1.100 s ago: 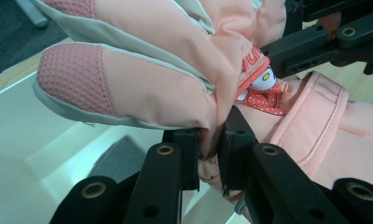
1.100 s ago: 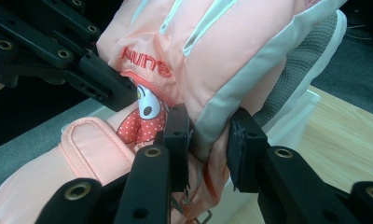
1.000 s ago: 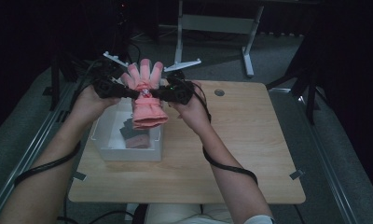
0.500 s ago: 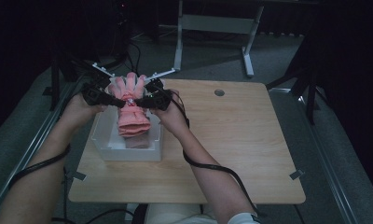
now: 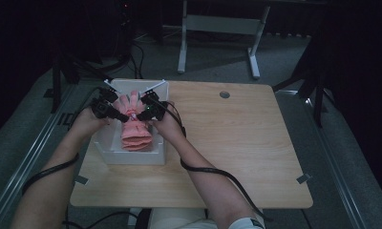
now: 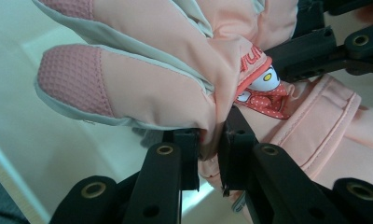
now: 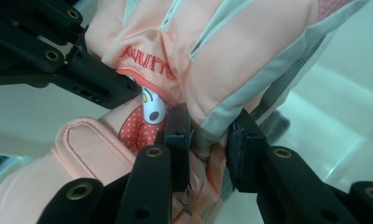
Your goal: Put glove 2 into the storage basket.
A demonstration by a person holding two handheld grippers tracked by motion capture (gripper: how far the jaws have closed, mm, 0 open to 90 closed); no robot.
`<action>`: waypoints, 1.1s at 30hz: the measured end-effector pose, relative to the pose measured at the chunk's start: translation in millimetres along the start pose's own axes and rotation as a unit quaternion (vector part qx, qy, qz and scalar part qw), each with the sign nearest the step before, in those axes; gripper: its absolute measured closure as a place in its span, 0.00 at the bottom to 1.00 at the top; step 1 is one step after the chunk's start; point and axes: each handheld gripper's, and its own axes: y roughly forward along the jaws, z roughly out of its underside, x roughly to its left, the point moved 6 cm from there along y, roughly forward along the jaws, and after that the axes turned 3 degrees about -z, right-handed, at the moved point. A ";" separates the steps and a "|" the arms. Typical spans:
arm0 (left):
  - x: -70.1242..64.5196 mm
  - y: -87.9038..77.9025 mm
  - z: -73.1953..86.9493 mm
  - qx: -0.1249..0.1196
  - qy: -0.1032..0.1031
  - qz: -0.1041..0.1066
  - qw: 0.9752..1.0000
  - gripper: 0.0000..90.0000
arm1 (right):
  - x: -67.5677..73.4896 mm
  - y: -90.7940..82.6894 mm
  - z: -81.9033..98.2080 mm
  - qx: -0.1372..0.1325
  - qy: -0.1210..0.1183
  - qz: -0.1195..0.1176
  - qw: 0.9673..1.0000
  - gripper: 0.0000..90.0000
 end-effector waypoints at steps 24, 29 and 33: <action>0.2 26.2 3.7 0.078 -0.030 -0.043 0.996 0.81 | -1.1 14.0 -1.4 0.078 0.031 0.065 0.994 0.69; -0.9 27.4 3.1 0.079 -0.028 -0.061 0.995 0.74 | -1.0 8.7 -3.5 0.061 0.027 0.070 0.995 0.64; -1.9 26.7 1.3 0.068 -0.026 -0.081 0.994 0.66 | -1.5 -1.5 -6.1 0.047 0.025 0.062 0.997 0.61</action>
